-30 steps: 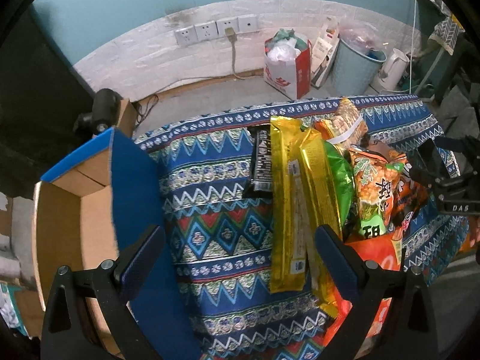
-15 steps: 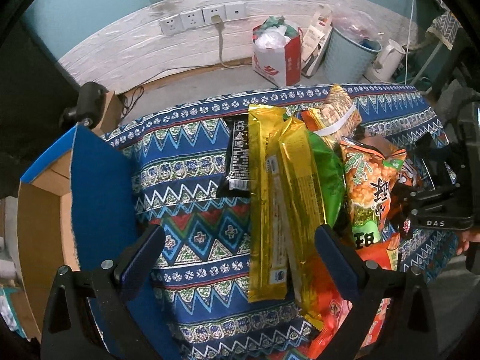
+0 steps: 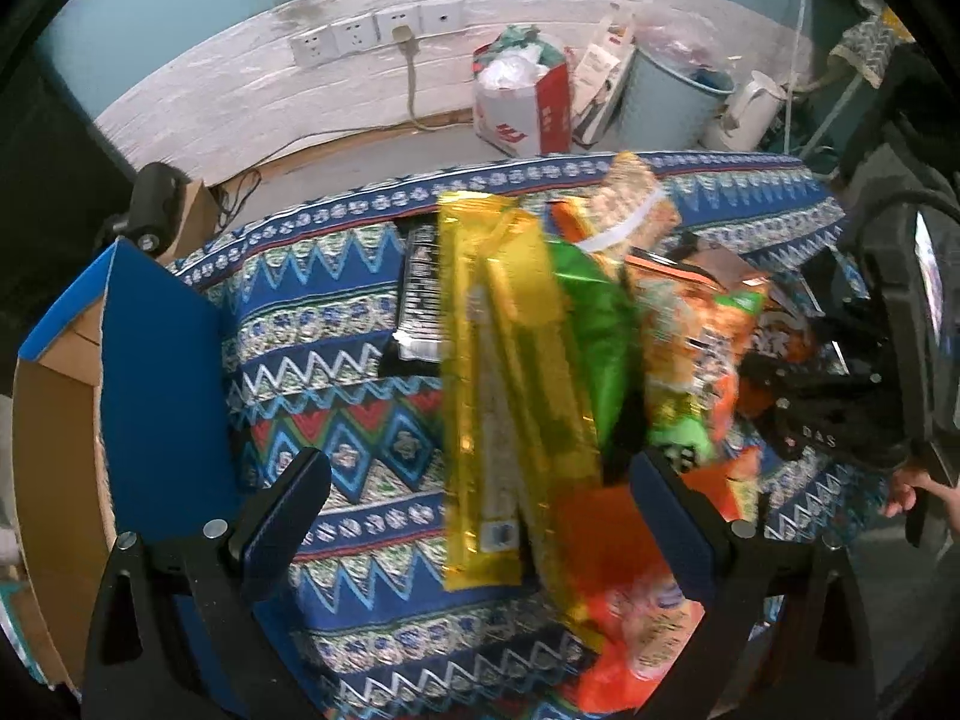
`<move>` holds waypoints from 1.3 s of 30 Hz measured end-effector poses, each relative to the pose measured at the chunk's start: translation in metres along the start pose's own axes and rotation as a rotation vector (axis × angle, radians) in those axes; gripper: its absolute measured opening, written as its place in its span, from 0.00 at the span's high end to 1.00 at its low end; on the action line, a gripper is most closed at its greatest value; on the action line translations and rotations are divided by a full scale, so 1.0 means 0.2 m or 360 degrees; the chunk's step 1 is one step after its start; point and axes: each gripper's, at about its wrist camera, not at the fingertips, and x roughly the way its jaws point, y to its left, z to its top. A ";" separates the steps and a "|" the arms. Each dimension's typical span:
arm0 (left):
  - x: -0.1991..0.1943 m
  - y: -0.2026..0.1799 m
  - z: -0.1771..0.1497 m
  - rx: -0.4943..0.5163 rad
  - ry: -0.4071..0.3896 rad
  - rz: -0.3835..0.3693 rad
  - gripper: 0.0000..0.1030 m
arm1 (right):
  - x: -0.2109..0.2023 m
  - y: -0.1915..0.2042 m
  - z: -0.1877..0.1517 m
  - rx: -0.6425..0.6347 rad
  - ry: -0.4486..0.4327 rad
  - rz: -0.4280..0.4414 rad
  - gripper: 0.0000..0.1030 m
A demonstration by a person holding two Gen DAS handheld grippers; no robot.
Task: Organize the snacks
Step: 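Lower the right tool onto the orange chip bag and grasp it, then grasp the red snack bag with the left tool while the right tool holds the orange bag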
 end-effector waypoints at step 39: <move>0.20 -0.50 -0.30 0.0146 0.0208 0.0008 0.23 | -0.31 -0.18 -0.49 0.0285 -0.0161 -0.0050 0.62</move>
